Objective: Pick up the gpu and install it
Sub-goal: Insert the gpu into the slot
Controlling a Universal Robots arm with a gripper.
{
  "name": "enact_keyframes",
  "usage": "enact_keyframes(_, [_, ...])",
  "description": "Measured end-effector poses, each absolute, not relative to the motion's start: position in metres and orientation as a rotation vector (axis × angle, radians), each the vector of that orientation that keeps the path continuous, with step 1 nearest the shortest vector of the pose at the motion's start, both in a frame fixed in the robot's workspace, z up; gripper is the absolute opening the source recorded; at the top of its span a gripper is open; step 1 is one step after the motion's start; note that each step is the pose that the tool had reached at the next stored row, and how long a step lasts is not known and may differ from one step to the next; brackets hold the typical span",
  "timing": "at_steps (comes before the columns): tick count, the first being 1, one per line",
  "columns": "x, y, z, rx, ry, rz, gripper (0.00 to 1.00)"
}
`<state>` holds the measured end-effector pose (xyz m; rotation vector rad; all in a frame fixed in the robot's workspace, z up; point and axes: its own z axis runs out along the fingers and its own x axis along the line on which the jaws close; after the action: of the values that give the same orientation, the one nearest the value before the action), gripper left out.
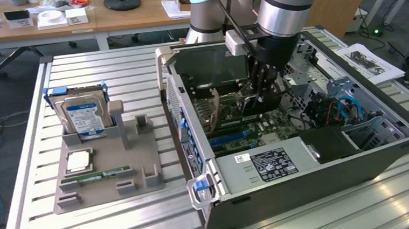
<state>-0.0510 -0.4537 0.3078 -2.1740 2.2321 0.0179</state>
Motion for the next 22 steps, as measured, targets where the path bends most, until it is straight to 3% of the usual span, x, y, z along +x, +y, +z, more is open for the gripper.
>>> enact_keyframes(22, [-0.0557, -0.4537, 0.3073, -2.174, 2.232, 0.018, 0.27])
